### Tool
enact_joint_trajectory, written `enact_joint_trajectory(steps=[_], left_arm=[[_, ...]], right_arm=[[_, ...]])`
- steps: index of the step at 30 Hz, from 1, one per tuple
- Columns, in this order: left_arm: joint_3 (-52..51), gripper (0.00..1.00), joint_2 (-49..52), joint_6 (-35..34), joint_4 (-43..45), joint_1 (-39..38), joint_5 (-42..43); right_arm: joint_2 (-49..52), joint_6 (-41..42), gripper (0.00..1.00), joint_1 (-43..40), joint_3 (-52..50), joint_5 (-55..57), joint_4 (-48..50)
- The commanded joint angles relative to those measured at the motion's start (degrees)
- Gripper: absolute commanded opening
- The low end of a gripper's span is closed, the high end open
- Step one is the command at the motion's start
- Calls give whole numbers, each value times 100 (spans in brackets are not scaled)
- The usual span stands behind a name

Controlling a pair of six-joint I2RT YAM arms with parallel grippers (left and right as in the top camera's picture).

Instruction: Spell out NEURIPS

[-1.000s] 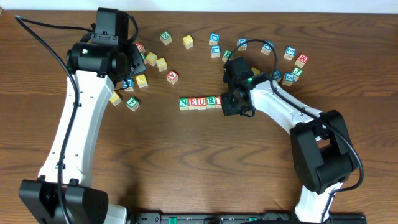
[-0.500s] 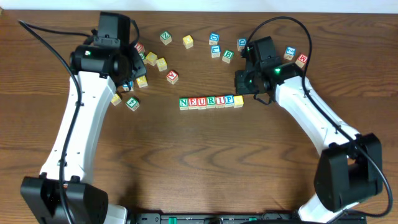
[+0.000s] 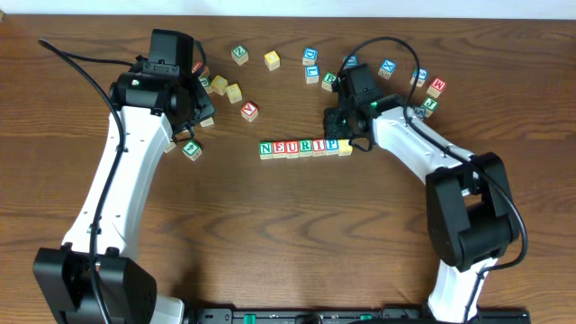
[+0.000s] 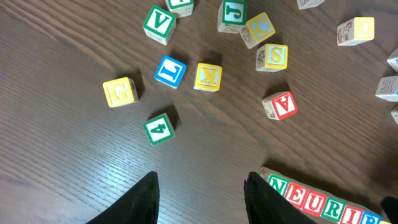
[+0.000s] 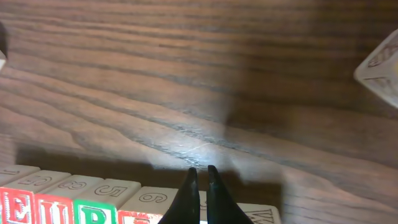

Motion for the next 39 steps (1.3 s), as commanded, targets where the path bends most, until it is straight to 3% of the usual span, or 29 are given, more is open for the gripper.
enact_joint_trajectory(steps=[1, 39], left_arm=[[-22, 44, 55, -96, 28, -24, -13], [-22, 44, 55, -96, 46, -24, -13]], right_arm=[[68, 87, 1, 20, 0, -26, 20], [155, 153, 1, 96, 0, -179, -286]])
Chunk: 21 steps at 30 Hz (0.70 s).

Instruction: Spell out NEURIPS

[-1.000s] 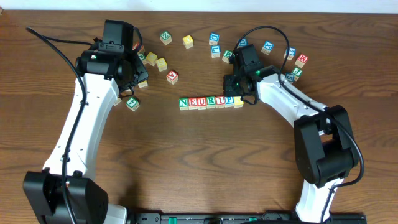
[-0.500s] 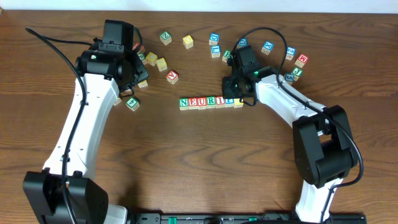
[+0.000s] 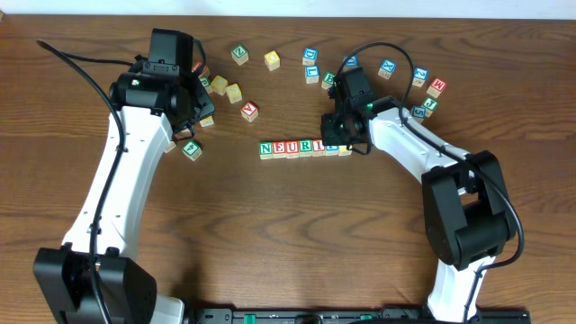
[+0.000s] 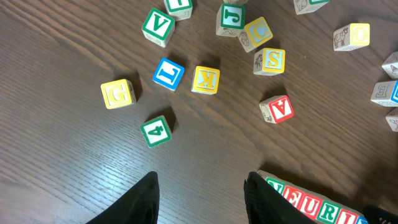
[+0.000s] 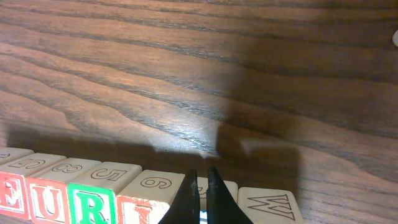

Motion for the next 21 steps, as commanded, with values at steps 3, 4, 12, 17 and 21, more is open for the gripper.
enact_joint_trajectory(steps=[3, 4, 12, 17, 21], left_arm=[[-22, 44, 55, -11, -15, -24, -13], [-22, 44, 55, -11, -15, -24, -13], [-22, 44, 55, -11, 24, -24, -13], [-22, 44, 55, -35, -83, -35, -9], [-61, 44, 55, -37, -122, -120, -9]], right_arm=[[81, 122, 1, 17, 0, -68, -20], [81, 122, 1, 17, 0, -68, -20], [-33, 122, 1, -107, 240, -92, 131], [-509, 122, 2, -387, 435, -85, -170], [-728, 122, 2, -643, 433, -83, -651]])
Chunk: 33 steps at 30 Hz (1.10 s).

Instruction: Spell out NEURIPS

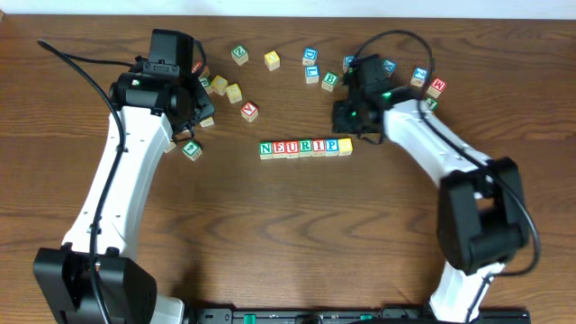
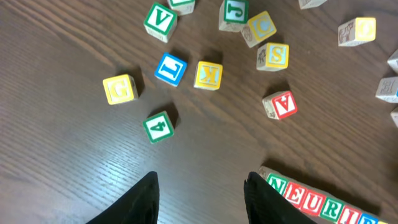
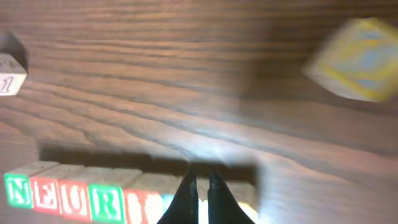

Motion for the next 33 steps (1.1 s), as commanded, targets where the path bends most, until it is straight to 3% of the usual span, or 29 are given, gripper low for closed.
enact_joint_trajectory(steps=[1, 5, 11, 13, 21, 33], left_arm=[[-83, 44, 55, -37, -24, -125, -9], [-293, 38, 57, -50, -20, -289, -11], [-1123, 13, 72, -44, 481, -341, 527], [-1292, 8, 101, 61, 695, -345, 734], [-1423, 8, 555, 131, 918, -345, 909], [-1423, 7, 1432, 494, 1379, -485, 1414]], right_arm=[[-387, 59, 3, -295, 140, 9, -382], [-341, 55, 3, -457, 26, 57, -763], [-323, 127, 2, -415, -503, 74, -658], [-321, 151, 1, -415, -673, 79, -492], [-321, 249, 1, -415, -1287, 63, 308], [-321, 229, 1, -348, -1377, -155, 444]])
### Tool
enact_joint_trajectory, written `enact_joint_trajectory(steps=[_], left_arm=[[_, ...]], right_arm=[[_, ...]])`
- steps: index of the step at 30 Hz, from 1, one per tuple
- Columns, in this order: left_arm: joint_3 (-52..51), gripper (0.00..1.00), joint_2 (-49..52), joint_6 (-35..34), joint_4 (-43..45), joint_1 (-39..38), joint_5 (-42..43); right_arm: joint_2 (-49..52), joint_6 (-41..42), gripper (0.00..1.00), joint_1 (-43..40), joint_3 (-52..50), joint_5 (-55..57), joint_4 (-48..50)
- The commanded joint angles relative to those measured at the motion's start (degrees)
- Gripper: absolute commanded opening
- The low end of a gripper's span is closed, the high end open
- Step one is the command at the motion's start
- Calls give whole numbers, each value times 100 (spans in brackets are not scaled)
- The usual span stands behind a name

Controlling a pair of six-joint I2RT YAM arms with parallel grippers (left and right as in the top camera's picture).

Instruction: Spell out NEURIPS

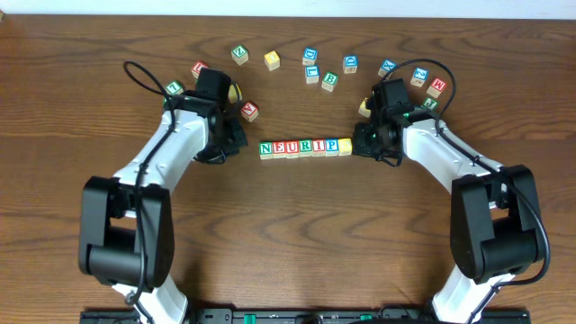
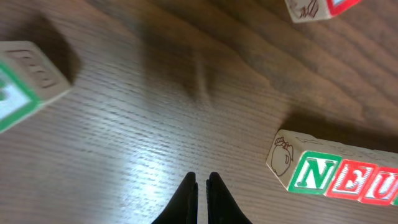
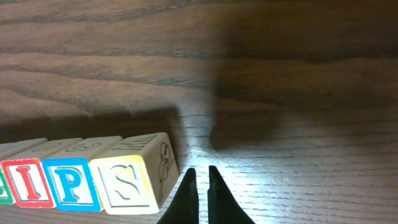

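A row of letter blocks (image 1: 305,147) reads NEURIPS across the middle of the table. My left gripper (image 2: 203,180) is shut and empty, low over the wood just left of the green N block (image 2: 314,172); overhead the left gripper (image 1: 241,146) sits at the row's left end. My right gripper (image 3: 199,175) is also shut and empty, just right of the yellow S block (image 3: 124,184), which stands next to the blue P block (image 3: 71,185). From overhead the right gripper (image 1: 358,146) is at the row's right end.
Several loose blocks lie along the back, among them a red one (image 1: 249,111), a green one (image 1: 330,80) and a yellow one (image 1: 364,108) near my right arm. A green block (image 2: 22,84) lies left of my left gripper.
My left gripper was open, high over the loose blocks; now it is shut and low at the N end. My right gripper went from behind the row down to the S end.
My right gripper, shut, was low behind the P end of the row, stayed there, then stood farther back. My left gripper hung open above the loose blocks throughout. Now both shut grippers flank the row's two ends.
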Motion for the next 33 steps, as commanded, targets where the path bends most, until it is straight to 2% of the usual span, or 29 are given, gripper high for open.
enact_joint_trajectory(steps=[1, 6, 33], left_arm=[[-33, 8, 273, 223, 33, -74, 243], [-33, 7, 525, 229, 63, -72, 289], [-365, 7, 564, 402, 634, -83, 977]], right_arm=[[4, 50, 1, 50, -31, -195, 2], [13, 48, 1, 50, -31, -221, 31], [393, -17, 1, -72, -2, -800, 468]])
